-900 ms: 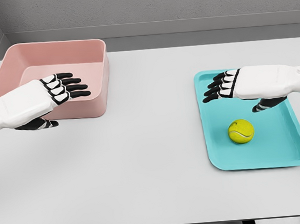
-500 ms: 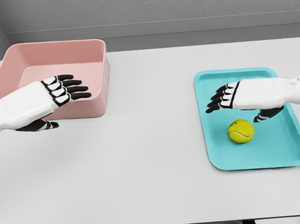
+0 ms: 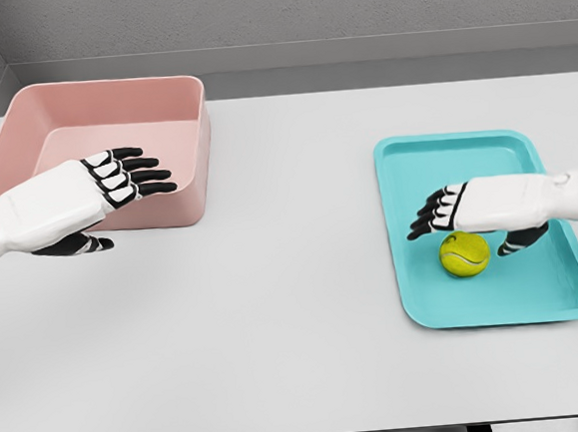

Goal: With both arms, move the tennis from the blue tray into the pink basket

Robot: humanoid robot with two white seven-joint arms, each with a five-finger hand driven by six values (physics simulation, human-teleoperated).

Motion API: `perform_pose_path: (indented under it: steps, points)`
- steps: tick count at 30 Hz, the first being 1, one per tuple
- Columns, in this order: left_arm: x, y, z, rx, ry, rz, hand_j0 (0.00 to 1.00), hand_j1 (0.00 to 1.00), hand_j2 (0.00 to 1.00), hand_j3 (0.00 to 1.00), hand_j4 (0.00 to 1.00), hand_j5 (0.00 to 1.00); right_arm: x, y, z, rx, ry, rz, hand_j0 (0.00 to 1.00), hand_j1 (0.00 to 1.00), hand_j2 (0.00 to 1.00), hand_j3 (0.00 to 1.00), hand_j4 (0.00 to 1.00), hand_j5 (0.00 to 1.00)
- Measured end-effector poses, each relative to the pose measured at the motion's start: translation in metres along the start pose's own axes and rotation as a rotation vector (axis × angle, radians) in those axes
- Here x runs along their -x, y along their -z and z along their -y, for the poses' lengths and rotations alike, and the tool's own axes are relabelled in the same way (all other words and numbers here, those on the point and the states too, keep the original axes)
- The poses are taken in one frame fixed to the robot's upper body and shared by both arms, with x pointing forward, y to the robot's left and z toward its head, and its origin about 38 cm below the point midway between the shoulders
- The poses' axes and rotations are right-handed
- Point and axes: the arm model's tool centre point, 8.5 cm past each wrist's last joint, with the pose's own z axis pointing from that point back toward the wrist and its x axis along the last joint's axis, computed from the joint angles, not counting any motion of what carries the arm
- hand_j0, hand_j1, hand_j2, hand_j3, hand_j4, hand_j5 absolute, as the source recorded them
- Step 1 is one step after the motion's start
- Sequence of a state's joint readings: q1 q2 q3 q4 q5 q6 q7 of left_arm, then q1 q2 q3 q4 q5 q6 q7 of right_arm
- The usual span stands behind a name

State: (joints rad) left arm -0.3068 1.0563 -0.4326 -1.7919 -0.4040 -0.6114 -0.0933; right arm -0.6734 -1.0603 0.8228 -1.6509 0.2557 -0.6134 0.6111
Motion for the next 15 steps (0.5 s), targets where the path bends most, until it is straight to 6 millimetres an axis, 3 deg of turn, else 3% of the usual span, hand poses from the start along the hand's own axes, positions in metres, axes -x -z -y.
perform_pose_path:
  steps: [15]
  points:
    - [-0.001,0.001,0.002,0.005,-0.004,0.004,1.0,1.0,1.0,1.0,1.0,1.0,0.0,0.019,-0.021,-0.074,-0.041,-0.018,0.99,0.99,0.99,0.99,0.99,0.99]
